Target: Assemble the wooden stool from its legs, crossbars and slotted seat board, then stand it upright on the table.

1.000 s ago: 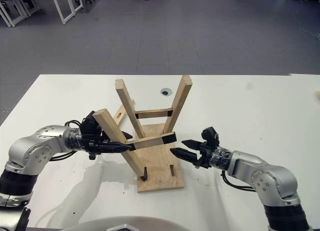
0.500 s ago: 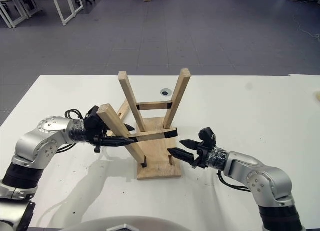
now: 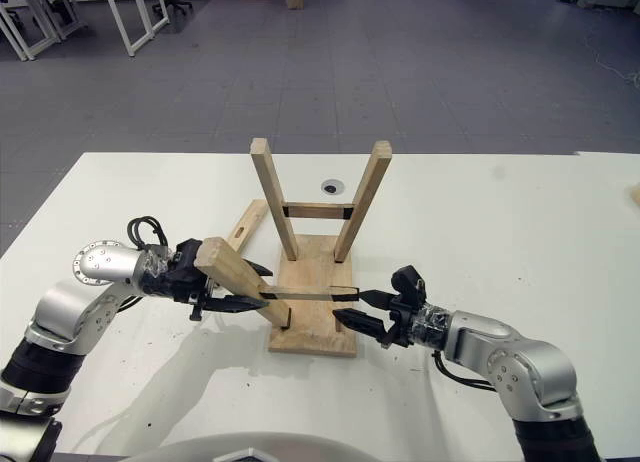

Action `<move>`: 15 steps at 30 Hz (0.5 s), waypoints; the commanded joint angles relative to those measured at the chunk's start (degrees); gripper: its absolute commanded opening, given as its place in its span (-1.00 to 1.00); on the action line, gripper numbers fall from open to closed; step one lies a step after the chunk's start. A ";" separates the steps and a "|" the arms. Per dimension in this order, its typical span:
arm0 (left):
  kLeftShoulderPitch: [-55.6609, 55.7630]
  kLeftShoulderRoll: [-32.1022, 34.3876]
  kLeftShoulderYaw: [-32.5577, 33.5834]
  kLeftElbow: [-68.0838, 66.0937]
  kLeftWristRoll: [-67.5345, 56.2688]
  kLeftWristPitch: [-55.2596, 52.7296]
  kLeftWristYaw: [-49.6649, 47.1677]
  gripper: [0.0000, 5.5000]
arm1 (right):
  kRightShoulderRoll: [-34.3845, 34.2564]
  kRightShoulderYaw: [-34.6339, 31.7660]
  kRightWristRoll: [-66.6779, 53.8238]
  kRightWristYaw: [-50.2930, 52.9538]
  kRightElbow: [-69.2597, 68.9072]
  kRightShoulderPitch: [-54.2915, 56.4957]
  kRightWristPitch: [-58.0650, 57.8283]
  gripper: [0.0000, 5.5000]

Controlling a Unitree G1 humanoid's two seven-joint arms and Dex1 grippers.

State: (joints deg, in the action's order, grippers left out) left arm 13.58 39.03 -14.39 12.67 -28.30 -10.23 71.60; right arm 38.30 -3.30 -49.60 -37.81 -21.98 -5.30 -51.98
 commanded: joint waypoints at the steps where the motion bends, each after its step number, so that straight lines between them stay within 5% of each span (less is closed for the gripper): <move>1: -6.15 4.78 -9.26 -7.86 16.08 1.50 -1.48 -0.25 | 1.56 -0.68 4.78 1.71 2.53 0.56 1.02 0.67; 10: -0.95 9.41 -17.55 -6.66 20.20 -5.92 0.55 -0.25 | 0.14 16.20 19.47 -3.22 4.36 7.02 8.71 0.67; 15: 1.02 12.54 -24.76 -9.21 32.81 -5.98 -3.82 -0.25 | -0.98 19.08 23.30 -5.38 6.69 9.50 11.17 0.67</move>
State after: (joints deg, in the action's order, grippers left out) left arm 20.91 42.81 -22.26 11.81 -25.48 -5.80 69.35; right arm 38.77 9.98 -29.17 -39.48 -17.37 0.61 -42.92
